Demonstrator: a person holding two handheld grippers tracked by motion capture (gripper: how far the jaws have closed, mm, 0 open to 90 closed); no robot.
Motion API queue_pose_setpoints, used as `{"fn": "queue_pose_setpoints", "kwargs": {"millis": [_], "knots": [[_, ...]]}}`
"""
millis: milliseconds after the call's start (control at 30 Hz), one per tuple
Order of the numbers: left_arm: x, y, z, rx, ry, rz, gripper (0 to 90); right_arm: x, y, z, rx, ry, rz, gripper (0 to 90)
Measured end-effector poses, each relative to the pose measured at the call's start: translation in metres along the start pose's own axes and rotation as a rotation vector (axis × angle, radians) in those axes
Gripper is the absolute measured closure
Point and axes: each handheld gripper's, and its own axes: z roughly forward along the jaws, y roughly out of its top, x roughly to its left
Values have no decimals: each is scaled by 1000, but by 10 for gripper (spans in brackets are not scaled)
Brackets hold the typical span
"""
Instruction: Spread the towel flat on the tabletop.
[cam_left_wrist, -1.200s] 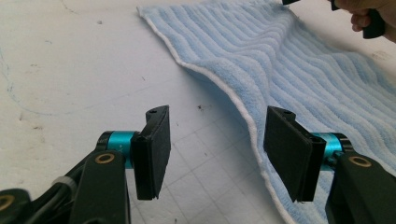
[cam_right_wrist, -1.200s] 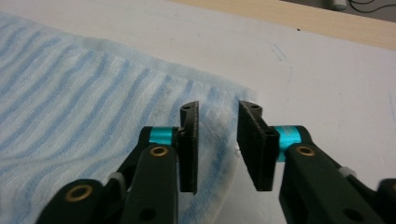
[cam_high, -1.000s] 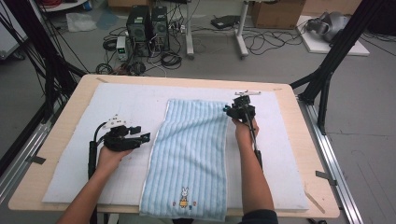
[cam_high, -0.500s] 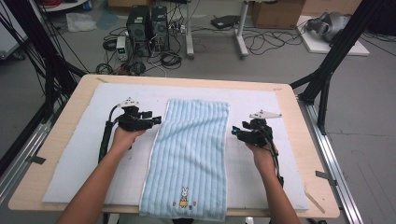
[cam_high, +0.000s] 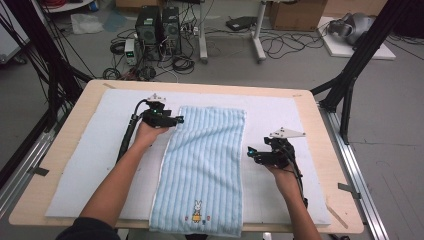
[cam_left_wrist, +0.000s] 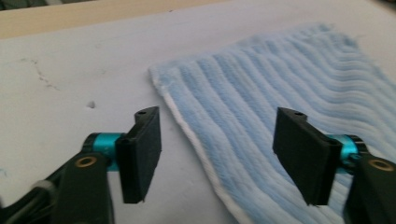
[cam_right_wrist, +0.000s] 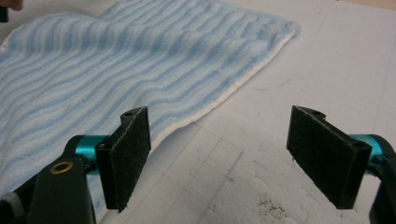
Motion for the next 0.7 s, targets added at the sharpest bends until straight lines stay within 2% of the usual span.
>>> {"fn": "queue_pose_setpoints", "kwargs": {"millis": [67, 133, 267, 333, 400, 467, 500, 533, 567, 600, 633, 700], "knots": [[3, 2, 9, 13, 28, 0, 380, 2, 0, 0, 7, 5, -4, 211], [5, 5, 17, 34, 57, 16, 411, 3, 0, 1, 8, 7, -6, 211], [5, 8, 31, 53, 107, 53, 469, 3, 0, 0, 6, 9, 0, 213], [4, 8, 39, 78, 131, 87, 502, 1, 0, -1, 3, 8, 4, 214], [1, 8, 44, 66, 144, 99, 529, 1, 0, -2, -1, 11, 6, 214], [-3, 9, 45, 67, 134, 132, 659, 1, -1, -3, -1, 10, 9, 215], [-4, 9, 45, 72, 132, 153, 765, 1, -1, -3, -2, 12, 7, 217], [-7, 10, 46, 76, 159, 184, 848, 1, -1, -3, -4, 10, 4, 221], [-8, 11, 47, 84, 178, 201, 867, 1, -2, -3, -3, 13, 5, 225], [-8, 11, 48, 85, 185, 195, 873, 1, -3, -3, 5, 14, 12, 226], [-6, 13, 48, 86, 223, 192, 873, 1, -3, -3, 4, 15, 8, 226], [1, 13, 46, 82, 263, 167, 876, 2, -4, -3, 3, 14, 9, 229]]}}
